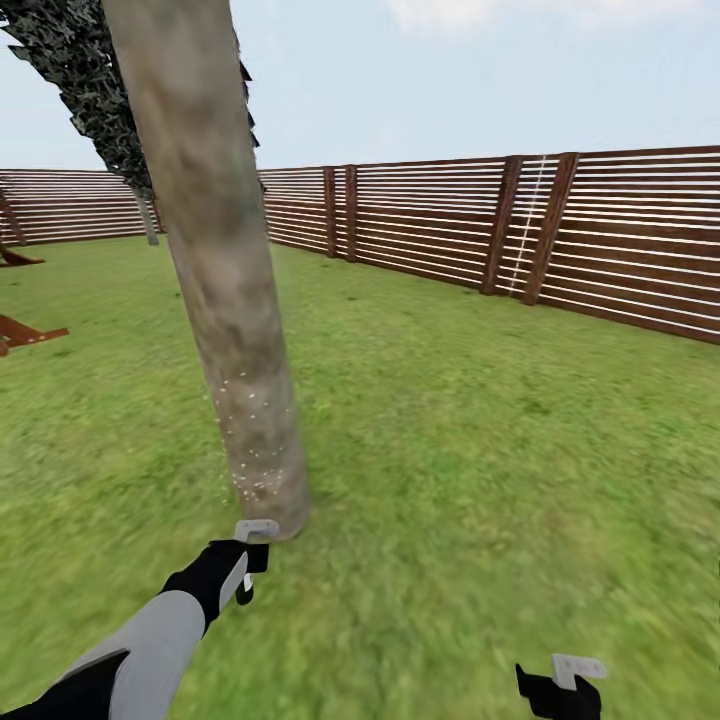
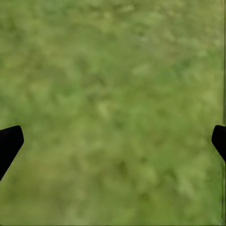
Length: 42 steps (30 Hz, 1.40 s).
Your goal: In the garden, pick up the pesticide atomizer on the floor and spray pesticide onto both trees until each tree trunk is fully covered.
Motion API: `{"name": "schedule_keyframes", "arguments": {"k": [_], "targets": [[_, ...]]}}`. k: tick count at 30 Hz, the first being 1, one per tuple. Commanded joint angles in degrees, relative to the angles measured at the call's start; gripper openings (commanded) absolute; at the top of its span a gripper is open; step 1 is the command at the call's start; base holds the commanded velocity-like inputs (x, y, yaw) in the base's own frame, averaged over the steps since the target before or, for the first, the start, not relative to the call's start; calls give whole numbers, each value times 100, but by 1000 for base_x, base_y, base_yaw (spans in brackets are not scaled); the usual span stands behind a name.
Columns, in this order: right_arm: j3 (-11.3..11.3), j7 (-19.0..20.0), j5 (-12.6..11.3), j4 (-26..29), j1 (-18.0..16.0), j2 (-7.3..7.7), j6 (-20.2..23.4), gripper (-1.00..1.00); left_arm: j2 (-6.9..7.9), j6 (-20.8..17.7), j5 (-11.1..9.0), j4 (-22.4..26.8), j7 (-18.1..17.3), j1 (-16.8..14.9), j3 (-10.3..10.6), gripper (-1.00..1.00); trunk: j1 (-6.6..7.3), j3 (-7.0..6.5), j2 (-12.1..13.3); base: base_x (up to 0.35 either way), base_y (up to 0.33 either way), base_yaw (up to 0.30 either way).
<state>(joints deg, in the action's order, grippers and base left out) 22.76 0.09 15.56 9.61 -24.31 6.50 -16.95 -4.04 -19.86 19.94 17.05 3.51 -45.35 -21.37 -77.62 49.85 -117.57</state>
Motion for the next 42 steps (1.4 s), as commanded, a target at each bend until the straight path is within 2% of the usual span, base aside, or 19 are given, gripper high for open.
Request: {"name": "schedule_keyframes", "arguments": {"k": [1,8,27,42], "targets": [[0,1,0,-1,-1,0,-1,100,0,0,1,0,0,0,1,-100,0,0,0,8,-242,17],[-2,0,0,-3,2,0,-1,100,0,0,1,0,0,0,1,-100,0,0,0,1,-267,49],[-2,0,0,-3,3,0,0,100,0,6,1,0,0,0,1,-100,0,0,0,2,-272,267],[-1,0,0,-3,2,0,-1,100,0,4,1,4,0,0,0,-100,0,0,0,91,-272,38]]}}
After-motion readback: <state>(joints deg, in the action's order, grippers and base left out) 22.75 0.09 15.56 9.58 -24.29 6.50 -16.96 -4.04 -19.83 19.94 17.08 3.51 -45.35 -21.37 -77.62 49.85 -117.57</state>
